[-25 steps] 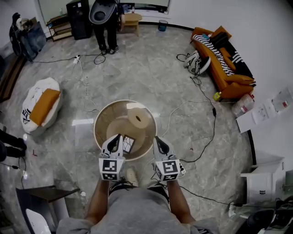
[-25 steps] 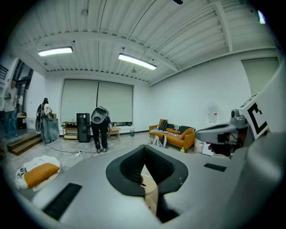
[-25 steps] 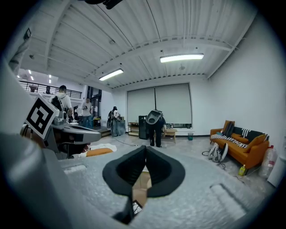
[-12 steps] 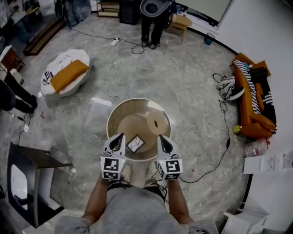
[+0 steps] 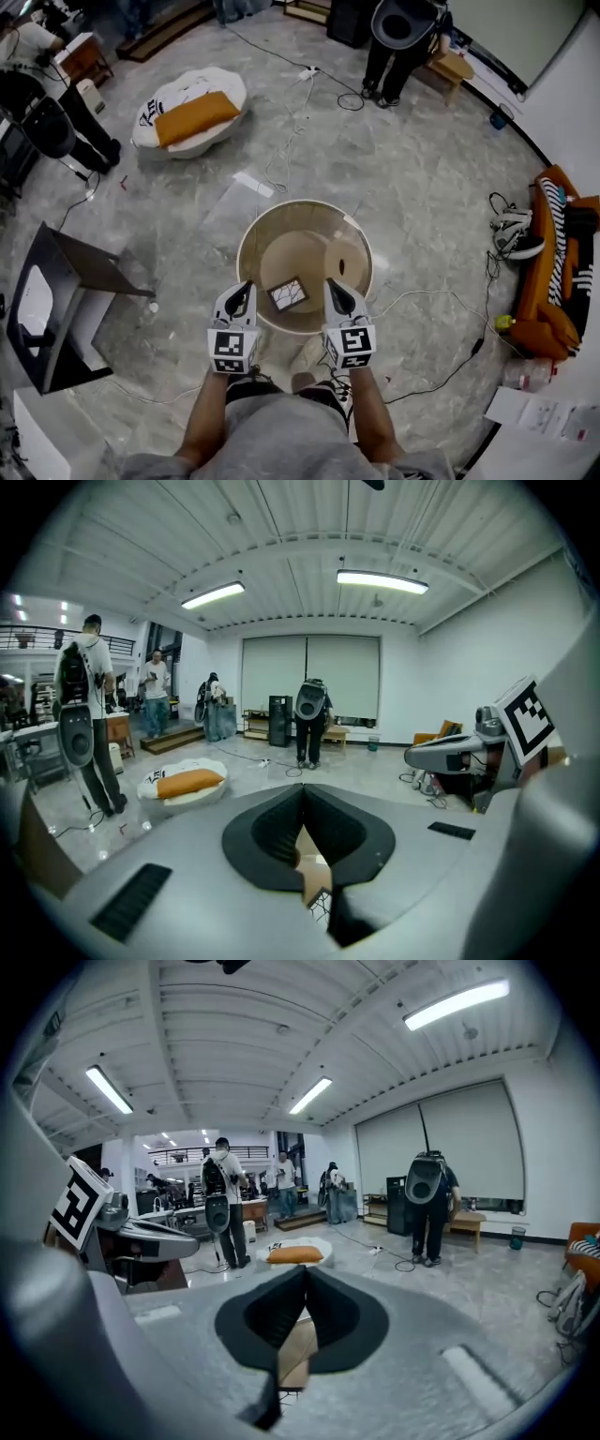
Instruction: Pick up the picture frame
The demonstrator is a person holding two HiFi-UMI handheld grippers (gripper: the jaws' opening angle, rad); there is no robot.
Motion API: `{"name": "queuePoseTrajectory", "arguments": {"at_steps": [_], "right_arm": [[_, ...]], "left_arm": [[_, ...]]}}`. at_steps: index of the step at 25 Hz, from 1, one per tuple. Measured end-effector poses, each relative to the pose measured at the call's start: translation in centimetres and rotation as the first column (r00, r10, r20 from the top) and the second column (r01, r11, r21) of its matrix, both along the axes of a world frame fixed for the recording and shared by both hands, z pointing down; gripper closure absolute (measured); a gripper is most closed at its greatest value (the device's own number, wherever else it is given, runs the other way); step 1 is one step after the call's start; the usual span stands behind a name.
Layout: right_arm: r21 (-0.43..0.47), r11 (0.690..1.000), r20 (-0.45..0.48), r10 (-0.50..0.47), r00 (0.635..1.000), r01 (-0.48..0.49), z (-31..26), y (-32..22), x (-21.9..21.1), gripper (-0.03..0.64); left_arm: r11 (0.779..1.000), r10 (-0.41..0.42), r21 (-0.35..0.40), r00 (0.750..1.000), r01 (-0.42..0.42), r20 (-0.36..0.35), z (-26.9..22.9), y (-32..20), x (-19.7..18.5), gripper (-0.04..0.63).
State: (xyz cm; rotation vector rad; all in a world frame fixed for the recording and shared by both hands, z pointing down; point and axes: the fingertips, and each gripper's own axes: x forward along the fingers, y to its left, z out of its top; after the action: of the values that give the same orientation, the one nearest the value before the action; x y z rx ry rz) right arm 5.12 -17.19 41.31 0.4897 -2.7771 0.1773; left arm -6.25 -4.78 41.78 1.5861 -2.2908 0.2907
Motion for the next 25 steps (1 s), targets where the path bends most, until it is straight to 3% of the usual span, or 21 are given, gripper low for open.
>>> {"name": "queuePoseTrajectory", "arguments": {"at_steps": [6,10,25], "right_arm": [[-0.066,0.995,-0.078,-0.074,0.994,0.069,7.8,-0.5,-1.4,0.617],[-0.111,0.991,-0.136,-0.096,0.986,0.081,13.9,-1.0,-2.1,0.617],[-0.206,0.973,-0.291,-0.166,0.942,0.108,34.9,-1.8,-3.5,0.617]], "left_arm": [[0.996,-0.066,-0.056,0.997,0.063,-0.046,7.0,0.2,-0.8,0.577],[0.992,-0.061,-0.118,0.994,0.05,-0.09,12.9,-0.3,-1.0,0.578],[0.972,-0.075,-0.234,0.967,0.017,-0.243,33.6,-1.8,-0.7,0.577]]}}
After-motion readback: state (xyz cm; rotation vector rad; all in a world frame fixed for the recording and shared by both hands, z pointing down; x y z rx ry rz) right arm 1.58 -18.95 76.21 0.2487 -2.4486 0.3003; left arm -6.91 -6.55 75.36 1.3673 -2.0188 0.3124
